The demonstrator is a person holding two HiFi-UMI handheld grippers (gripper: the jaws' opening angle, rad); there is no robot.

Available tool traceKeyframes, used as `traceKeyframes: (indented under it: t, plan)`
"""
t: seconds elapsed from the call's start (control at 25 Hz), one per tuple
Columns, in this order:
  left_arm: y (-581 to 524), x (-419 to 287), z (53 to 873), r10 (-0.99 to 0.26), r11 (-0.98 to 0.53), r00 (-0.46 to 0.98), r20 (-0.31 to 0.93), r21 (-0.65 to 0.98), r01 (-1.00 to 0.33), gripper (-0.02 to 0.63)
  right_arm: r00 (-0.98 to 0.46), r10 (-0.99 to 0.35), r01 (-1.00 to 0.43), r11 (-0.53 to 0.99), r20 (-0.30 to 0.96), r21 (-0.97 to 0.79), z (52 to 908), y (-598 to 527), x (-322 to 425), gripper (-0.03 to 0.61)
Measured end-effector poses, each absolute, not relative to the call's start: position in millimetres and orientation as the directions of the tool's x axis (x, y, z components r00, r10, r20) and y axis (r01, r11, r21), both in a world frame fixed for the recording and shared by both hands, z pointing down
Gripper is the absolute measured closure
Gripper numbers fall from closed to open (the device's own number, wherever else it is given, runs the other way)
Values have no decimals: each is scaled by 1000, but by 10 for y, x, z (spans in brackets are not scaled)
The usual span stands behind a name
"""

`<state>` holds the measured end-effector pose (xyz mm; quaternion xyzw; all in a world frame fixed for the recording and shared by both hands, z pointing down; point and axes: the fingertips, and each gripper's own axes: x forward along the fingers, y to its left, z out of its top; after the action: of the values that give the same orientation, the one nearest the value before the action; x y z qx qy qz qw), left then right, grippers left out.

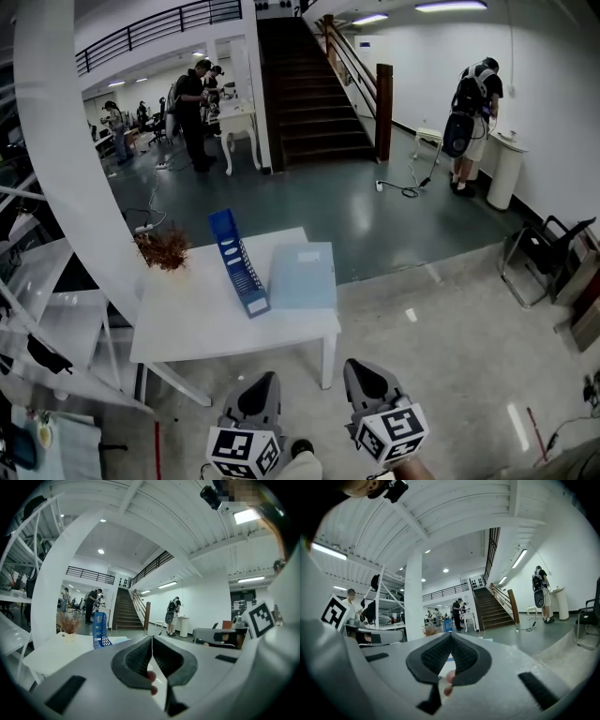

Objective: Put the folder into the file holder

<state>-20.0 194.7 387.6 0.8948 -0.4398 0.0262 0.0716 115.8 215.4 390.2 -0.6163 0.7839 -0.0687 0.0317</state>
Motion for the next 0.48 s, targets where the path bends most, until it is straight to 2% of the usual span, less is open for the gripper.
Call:
traceKeyframes:
  t: [0.48]
  plan:
    - [1227, -212, 4002, -747, -647, 658, 98, 121, -753, 606, -208, -977, -970, 199, 47, -142, 3908, 1409, 1076, 578]
